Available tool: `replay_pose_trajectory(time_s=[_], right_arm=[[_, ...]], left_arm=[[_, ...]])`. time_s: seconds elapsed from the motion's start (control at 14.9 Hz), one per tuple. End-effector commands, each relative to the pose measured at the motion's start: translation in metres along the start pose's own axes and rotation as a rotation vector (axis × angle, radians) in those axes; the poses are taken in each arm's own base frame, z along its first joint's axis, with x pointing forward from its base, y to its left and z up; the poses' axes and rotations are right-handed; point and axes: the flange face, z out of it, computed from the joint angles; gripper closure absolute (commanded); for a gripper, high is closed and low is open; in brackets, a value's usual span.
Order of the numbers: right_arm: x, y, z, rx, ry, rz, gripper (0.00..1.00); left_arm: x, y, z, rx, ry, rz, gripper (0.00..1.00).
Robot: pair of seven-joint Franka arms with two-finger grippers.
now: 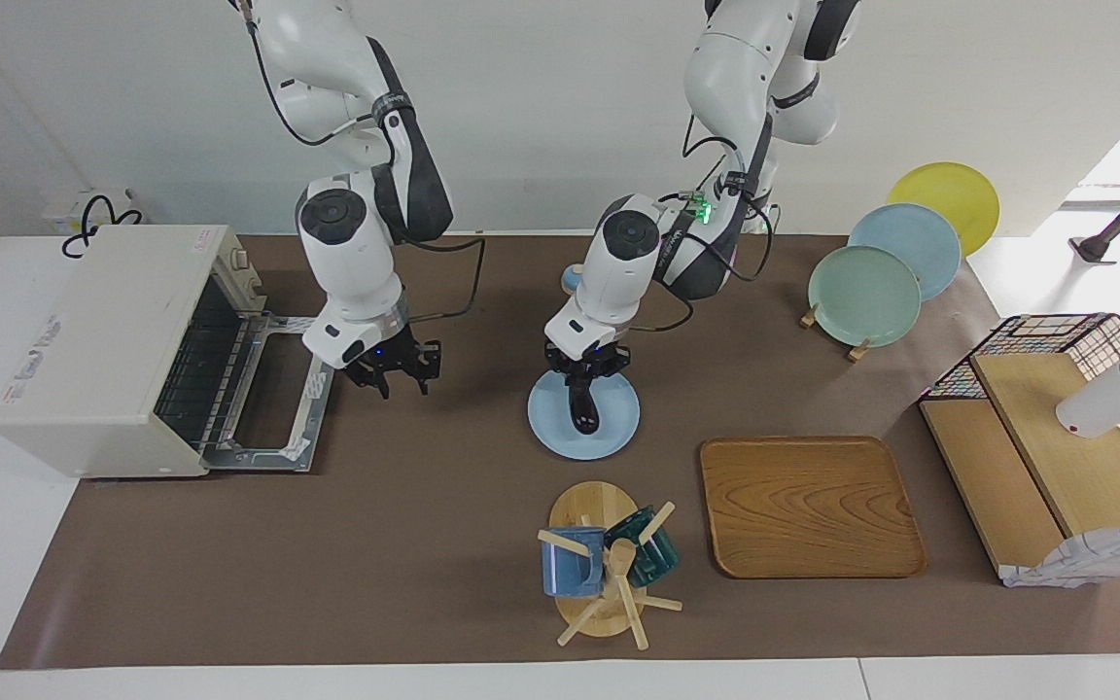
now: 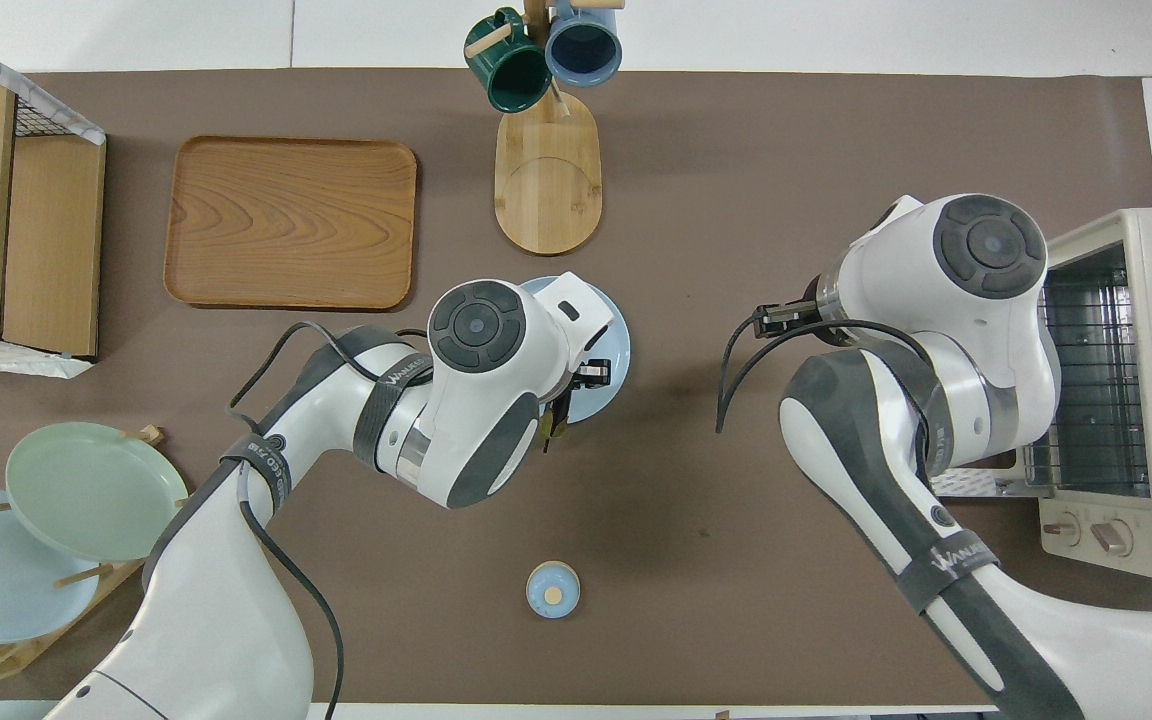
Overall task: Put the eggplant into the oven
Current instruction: 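Pass the eggplant from the left gripper to the right gripper, then hold the eggplant with the right gripper while the left gripper withdraws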
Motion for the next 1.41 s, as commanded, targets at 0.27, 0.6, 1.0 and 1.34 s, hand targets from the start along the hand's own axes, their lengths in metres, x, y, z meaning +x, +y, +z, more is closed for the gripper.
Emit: replay_pose_trajectory(time_s=[0.27,0.6,1.0,1.34], right_arm=[[0.004,-0.027,-0.001,0.04,-0.002,0.108,0.0],[0.034,-0.193,-0.024,0.017,-0.015,0.167,0.0],[0.02,-0.359,0.046,-0.024,0.08,0.13,0.0],[0.004,-0.373,0.086,-0.17,0.124,0.022,0.08]], left_arm=[[0.055,-0.083,-0.104,-0.014,0.016,-0.084,0.0],[0.076,-0.178,-0.185,0.011,-0.012,-0.049,0.0],[0.059,-0.284,-0.243,0.058,-0.03,0.017,0.0],[0.022,-0.29,-0.258,0.068,-0.029,0.009,0.0]])
